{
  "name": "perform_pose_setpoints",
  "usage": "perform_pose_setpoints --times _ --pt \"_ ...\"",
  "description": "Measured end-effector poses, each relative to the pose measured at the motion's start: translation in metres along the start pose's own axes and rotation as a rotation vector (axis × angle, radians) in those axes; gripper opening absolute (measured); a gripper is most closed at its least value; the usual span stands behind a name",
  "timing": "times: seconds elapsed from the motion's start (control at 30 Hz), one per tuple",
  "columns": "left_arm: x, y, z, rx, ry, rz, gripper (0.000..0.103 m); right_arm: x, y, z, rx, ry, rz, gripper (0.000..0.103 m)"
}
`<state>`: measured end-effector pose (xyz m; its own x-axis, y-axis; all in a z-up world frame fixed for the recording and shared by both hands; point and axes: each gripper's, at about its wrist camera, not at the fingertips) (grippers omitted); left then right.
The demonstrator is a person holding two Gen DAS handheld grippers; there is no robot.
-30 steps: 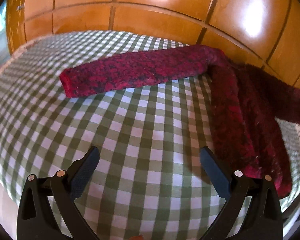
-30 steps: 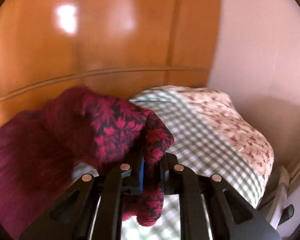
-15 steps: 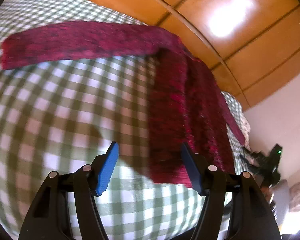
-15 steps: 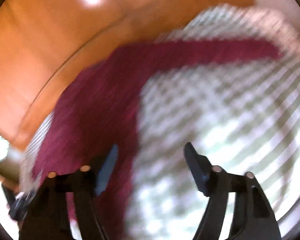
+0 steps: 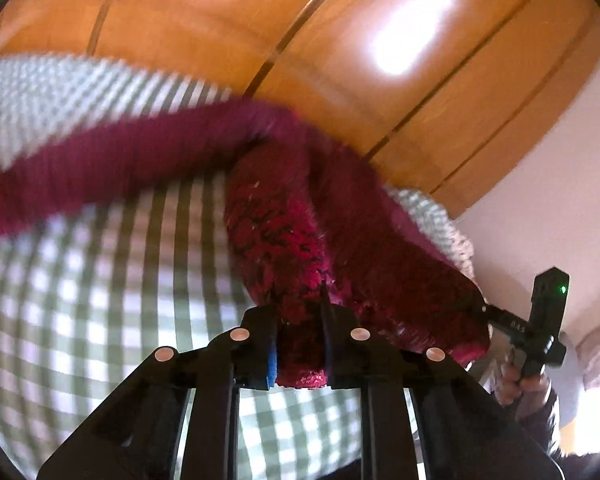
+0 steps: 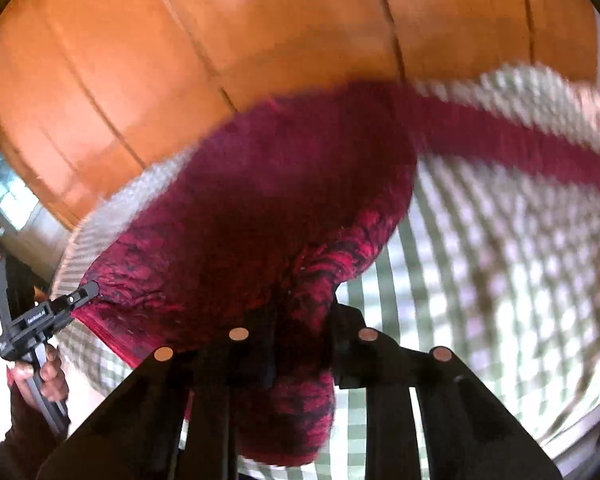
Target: Fold small clothes
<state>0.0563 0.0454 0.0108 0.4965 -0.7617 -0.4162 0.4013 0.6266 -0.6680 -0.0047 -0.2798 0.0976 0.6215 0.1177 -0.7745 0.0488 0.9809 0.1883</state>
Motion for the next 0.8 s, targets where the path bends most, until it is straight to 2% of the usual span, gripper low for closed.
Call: perform_pose_setpoints --times 0.1,0.17,0.23,0.33,0.37,0.43,0.47,0.53,0.57,0.6,0.67,0.73,0.8 --pt "-0.028 -0.034 -0.005 0.081 0.015 -0.028 0.015 -0.027 0.002 -0.003 -0.123 -0.039 -0.052 0.018" --pt "-0.036 -0.05 -0.023 0.112 0.076 -0.048 0.015 -0.024 -0.006 -0.019 -0.193 0.018 -0.125 0.018" --pt "-0.03 -0.058 -0.046 0.125 0.159 -0.062 0.016 -0.007 -0.017 -0.046 -0.242 0.102 -0.238 0.018" --pt "-0.022 -0.042 -0.06 0.088 0.175 -0.011 0.016 0.012 -0.039 -0.068 -0.217 0.183 -0.338 0.019" --pt "-0.024 -0.032 -0.059 0.05 0.165 0.018 0.018 0.02 -0.044 -0.076 -0.205 0.201 -0.373 0.019" --pt "-0.033 -0.002 -0.056 -0.032 0.111 0.1 0.051 0.029 -0.044 -0.086 -0.234 0.197 -0.475 0.019" --pt "-0.041 0.016 -0.053 -0.072 0.063 0.182 0.058 0.028 -0.049 -0.093 -0.242 0.189 -0.498 0.024" --pt "-0.052 0.04 -0.047 -0.122 0.017 0.295 0.066 0.027 -0.047 -0.093 -0.236 0.165 -0.536 0.039" --pt "-0.057 0.056 -0.044 -0.151 -0.001 0.35 0.069 0.024 -0.047 -0.091 -0.226 0.144 -0.543 0.054" --pt "-0.065 0.076 -0.042 -0.192 -0.037 0.426 0.073 0.02 -0.045 -0.088 -0.216 0.112 -0.54 0.059" --pt "-0.079 0.108 -0.036 -0.246 -0.097 0.521 0.074 0.019 -0.035 -0.081 -0.204 0.055 -0.52 0.067" --pt "-0.086 0.134 -0.03 -0.295 -0.126 0.589 0.079 0.017 -0.022 -0.074 -0.2 0.024 -0.484 0.074" --pt "-0.096 0.162 -0.022 -0.367 -0.16 0.591 0.079 0.021 -0.006 -0.069 -0.216 0.009 -0.44 0.075"
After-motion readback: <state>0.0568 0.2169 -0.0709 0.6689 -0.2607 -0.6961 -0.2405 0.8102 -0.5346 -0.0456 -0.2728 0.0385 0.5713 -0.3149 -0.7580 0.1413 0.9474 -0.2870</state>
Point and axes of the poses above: each gripper's, at about its wrist camera, not at the fingertips, and x roughly the way its jaws point, y to its left, z to its top, and after that the axes turned 13 degrees about -z, right-handed
